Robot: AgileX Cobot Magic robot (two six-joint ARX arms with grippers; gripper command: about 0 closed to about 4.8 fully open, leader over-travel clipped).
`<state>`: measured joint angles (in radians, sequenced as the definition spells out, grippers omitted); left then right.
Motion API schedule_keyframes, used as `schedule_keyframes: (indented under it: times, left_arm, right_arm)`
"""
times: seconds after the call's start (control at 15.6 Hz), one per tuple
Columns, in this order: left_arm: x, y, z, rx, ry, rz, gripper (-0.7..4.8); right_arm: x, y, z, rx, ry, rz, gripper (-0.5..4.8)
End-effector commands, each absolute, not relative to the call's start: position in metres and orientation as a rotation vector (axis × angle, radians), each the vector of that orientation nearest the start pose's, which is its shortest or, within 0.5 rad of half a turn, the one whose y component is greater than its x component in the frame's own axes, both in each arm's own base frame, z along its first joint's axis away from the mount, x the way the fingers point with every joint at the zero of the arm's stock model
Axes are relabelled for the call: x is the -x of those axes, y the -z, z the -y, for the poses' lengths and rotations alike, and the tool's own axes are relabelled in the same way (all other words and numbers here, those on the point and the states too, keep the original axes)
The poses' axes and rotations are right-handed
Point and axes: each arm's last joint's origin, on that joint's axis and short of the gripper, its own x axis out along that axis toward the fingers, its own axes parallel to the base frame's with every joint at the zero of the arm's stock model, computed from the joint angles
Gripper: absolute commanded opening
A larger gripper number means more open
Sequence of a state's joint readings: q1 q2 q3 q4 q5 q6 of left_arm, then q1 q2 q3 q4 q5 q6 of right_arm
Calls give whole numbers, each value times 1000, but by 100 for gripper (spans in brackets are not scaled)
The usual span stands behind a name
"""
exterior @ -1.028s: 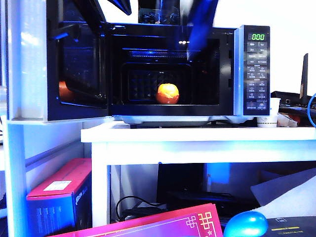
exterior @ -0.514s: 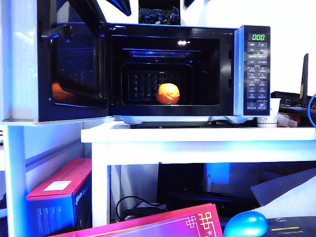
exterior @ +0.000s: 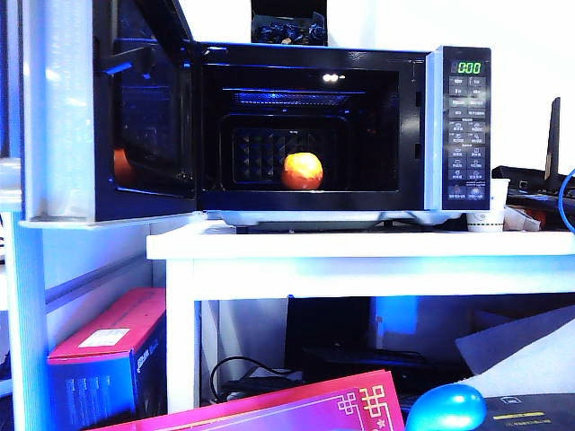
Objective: Open the microwave door, place the orange inside the microwave, then close the microwave door.
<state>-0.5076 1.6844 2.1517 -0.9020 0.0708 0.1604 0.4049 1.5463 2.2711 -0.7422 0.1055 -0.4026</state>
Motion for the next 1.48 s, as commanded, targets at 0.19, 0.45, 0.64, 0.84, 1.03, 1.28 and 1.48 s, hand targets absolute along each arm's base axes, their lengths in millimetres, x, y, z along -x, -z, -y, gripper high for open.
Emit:
schedule_keyframes:
  times: [0.19,0.45,0.64,0.84,1.03,1.28,1.48]
  left_arm:
    - [-234,-527,127,-244,446,-288,-5]
    - [-219,-507,114,-362,306,-537,-5]
    - [-223,-491,114,-437,257,-682,-5]
    - [-226,-484,116,-462,254,-738,-5]
    - [-235,-475,122,-466,267,-793,-5]
    - [-254,-458,136,-425,388,-865,-5]
    - [-269,-447,146,-410,429,-892,-5]
  right_arm:
    - [-183,-603,-74,131,-240,179,-1]
    - [-157,-612,-66,4,-359,217,-1]
    - [-145,-616,-62,0,-378,246,-1]
    - [-131,-620,-56,-8,-377,281,-1]
    - [-127,-622,-54,-11,-376,295,-1]
    - [-127,-622,-54,-11,-376,296,-1]
    - [-124,-622,-53,-12,-376,301,-1]
